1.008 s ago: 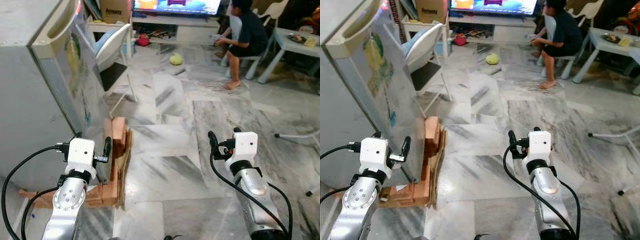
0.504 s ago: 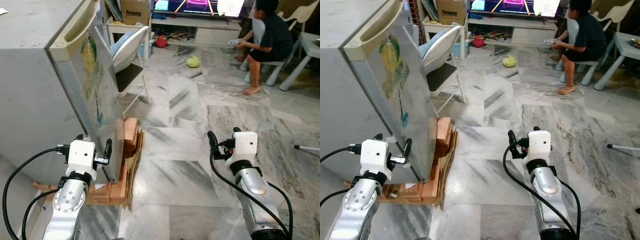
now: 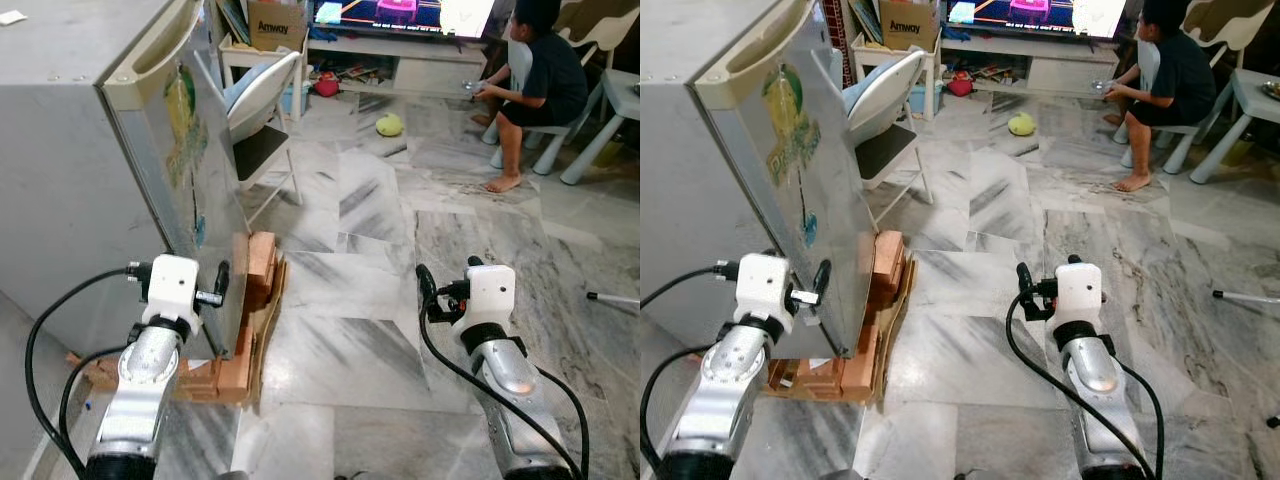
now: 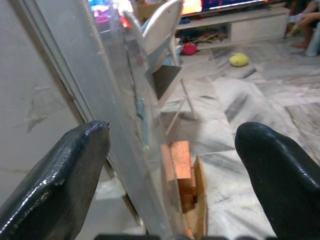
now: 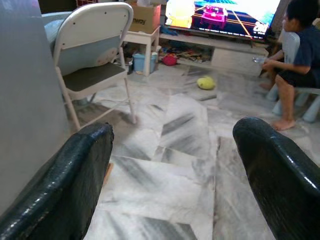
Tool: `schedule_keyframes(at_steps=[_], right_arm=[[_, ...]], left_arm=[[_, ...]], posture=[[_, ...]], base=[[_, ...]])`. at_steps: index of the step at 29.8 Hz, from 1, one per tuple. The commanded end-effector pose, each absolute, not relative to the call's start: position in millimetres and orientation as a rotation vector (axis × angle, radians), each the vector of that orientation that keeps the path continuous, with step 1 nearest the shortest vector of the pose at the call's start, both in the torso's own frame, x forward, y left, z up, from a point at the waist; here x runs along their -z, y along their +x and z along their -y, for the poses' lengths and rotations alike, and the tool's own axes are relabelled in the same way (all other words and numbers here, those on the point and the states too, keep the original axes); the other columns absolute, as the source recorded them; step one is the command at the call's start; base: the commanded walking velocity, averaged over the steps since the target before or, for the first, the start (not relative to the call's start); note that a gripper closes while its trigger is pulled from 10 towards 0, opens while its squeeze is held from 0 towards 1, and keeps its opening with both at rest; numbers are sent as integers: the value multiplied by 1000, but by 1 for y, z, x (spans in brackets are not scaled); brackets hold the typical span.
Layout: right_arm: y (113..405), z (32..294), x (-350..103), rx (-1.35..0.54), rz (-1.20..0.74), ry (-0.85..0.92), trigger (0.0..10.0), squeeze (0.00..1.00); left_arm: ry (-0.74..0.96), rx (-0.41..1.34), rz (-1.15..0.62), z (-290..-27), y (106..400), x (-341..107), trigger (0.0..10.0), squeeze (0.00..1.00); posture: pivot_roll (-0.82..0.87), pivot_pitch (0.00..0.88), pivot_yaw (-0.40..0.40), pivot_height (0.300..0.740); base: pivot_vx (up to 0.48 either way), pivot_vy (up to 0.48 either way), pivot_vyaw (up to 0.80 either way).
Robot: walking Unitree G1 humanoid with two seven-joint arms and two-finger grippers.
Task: Restocking fridge
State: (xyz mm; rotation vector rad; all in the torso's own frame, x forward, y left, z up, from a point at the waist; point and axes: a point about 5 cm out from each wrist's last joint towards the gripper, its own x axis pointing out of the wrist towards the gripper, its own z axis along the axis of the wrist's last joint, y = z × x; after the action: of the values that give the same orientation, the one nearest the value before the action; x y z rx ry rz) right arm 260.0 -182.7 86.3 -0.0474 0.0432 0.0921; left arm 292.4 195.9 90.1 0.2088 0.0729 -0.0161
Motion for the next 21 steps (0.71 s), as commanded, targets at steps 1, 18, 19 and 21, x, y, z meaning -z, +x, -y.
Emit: schedule_keyframes(at_steps=[1,18,19,21], right_arm=[[259,185,-92,-88,-32,-65,10000,0],[252,177,-94,-104,-62,-59,10000,0],[252,177,-94,-104,-58,-44,10000,0],[252,178,-93,-92,-58,-10,10000,0]], left_arm=[[208,-11,-74,-202,295,-90,10000,0],[220,36,-71,-213,275,-88,10000,0],[218,43,-68,-211,272,-89,10000,0],[208,86,-56,-205,266,-91,10000,0]], posture=[[-30,55,-37,740],[-11,55,-26,740],[-9,57,-28,740],[-3,59,-31,740]], base=[[0,0,0],[0,0,0],[0,0,0],[0,0,0]])
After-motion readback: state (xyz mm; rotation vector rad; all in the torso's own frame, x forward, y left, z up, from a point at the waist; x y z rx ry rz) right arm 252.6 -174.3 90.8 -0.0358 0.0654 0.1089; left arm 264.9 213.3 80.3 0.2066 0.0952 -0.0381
